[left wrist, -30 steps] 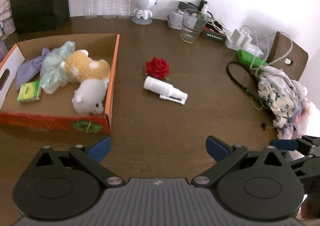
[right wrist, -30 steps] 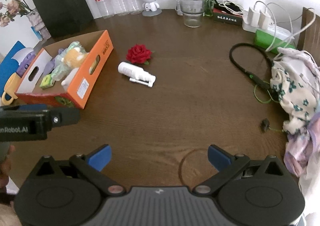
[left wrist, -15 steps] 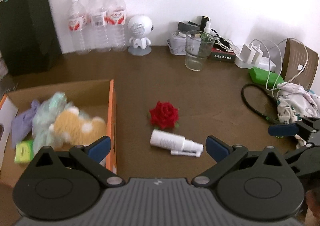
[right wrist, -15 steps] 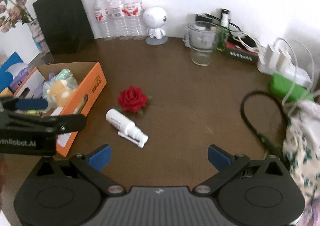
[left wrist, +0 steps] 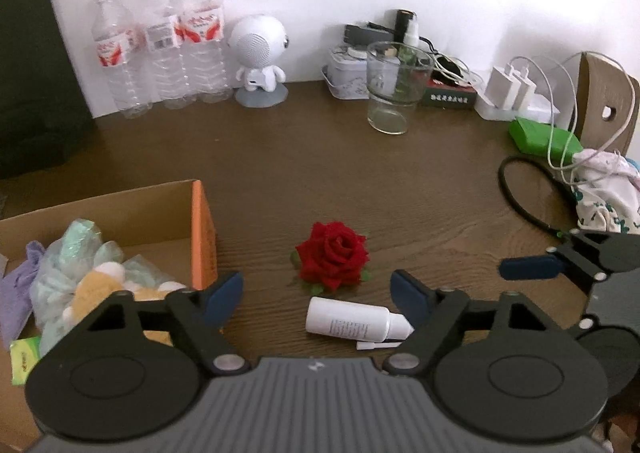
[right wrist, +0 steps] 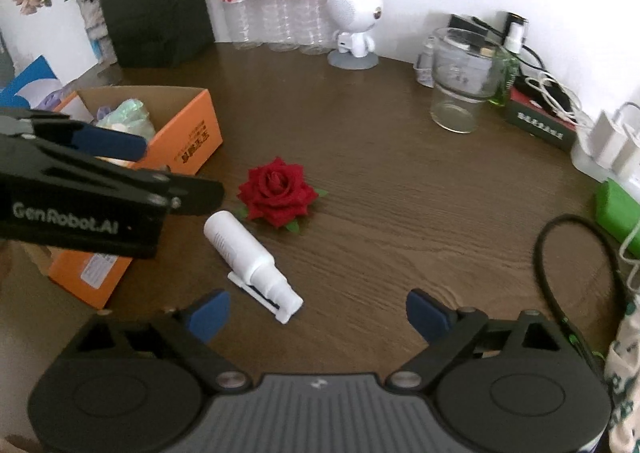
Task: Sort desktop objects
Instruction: 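Grasp the white spray bottle with the right tool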
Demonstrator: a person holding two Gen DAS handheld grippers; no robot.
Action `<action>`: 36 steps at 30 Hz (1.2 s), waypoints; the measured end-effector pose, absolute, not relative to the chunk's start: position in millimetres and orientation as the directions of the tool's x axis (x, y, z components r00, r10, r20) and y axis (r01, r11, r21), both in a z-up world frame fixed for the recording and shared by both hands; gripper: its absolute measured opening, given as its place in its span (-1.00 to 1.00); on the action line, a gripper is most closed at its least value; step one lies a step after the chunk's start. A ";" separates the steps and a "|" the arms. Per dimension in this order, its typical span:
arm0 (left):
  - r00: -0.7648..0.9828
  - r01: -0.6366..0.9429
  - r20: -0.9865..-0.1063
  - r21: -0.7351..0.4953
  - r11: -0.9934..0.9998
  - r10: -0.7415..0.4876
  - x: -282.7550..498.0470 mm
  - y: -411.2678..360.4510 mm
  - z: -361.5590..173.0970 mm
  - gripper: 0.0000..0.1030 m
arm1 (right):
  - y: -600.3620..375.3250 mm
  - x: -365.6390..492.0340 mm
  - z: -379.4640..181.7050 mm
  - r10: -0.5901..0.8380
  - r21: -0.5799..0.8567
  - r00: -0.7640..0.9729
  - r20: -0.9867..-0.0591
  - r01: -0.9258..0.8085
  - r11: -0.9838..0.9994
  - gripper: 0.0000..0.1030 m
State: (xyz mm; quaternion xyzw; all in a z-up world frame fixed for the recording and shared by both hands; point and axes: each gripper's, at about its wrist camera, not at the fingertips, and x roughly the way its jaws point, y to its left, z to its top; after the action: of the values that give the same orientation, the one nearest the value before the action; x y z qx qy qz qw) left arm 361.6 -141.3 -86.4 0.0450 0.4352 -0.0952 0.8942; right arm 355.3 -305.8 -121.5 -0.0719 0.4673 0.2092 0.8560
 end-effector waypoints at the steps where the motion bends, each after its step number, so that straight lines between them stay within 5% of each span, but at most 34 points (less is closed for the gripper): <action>1: 0.600 0.213 -0.789 -0.002 0.977 -0.132 363.2 -141.4 -87.8 0.58 | -303.8 356.8 -123.2 0.295 0.070 0.472 -0.831 -0.438 0.896 0.73; 19: 0.596 0.270 -0.791 0.037 0.962 -0.136 379.8 -146.4 -104.8 0.45 | -281.3 368.9 -141.5 0.324 0.004 0.446 -0.834 -0.583 0.813 0.54; 36: 0.643 0.529 -0.759 0.346 0.775 -0.101 351.5 -161.3 -101.7 0.46 | -257.2 362.4 -148.4 0.301 -0.112 0.429 -0.851 -0.710 0.696 0.42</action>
State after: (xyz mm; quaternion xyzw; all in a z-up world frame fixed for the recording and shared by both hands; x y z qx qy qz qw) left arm 351.5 -161.3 -101.7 0.2814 0.3808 -0.1829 0.8616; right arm 362.4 -257.2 -148.4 -0.2351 0.4341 0.3113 0.8120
